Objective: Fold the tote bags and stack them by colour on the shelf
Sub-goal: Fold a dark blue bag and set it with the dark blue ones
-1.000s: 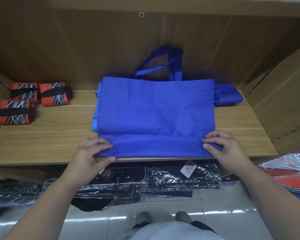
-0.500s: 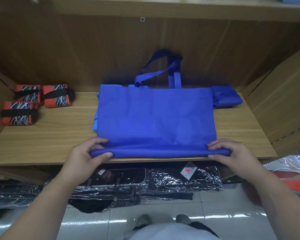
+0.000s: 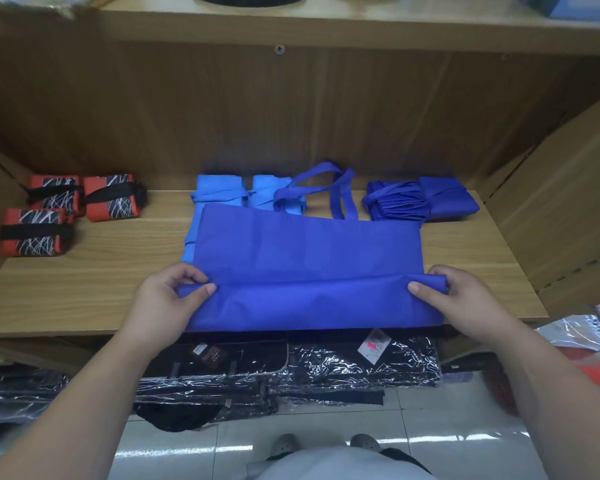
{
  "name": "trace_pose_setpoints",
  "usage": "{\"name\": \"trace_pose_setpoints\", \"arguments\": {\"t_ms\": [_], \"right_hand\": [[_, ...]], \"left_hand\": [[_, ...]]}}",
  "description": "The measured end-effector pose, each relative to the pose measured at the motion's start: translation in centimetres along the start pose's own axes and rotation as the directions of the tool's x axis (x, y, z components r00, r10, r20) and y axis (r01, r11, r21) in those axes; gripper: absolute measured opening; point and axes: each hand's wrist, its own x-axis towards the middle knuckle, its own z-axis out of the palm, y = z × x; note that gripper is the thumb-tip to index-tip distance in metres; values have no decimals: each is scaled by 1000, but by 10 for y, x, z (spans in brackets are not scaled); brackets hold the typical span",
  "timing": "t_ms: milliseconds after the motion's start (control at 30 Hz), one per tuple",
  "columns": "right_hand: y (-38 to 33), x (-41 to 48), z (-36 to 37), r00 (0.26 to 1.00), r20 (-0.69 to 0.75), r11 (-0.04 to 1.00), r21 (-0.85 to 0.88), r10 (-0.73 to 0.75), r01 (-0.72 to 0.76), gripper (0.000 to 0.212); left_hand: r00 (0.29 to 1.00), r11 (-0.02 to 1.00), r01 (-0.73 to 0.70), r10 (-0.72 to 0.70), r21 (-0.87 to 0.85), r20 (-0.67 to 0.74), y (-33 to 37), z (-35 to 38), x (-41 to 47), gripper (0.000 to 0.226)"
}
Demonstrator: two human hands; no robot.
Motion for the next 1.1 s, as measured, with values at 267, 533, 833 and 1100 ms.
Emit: {"name": "trace_pose_setpoints", "arguments": {"t_ms": [267, 533, 833, 1100], "right_hand": [[5, 11, 17, 985, -173, 965, -258, -6, -39, 23], [11, 1, 24, 959, -257, 929, -369, -123, 20, 29], [3, 6, 27, 933, -357, 954, -290, -33, -77, 37], [9, -2, 45, 845, -527, 960, -270, -85, -71, 26]], "left_hand": [[975, 909, -220, 197, 355, 101, 35, -5, 6, 19], [980, 893, -201, 175, 403, 100, 27, 5, 25, 17], [894, 796, -250, 408, 551, -185, -5, 16, 20, 25], [861, 710, -456, 504, 537, 66, -28, 11, -12, 45]]}}
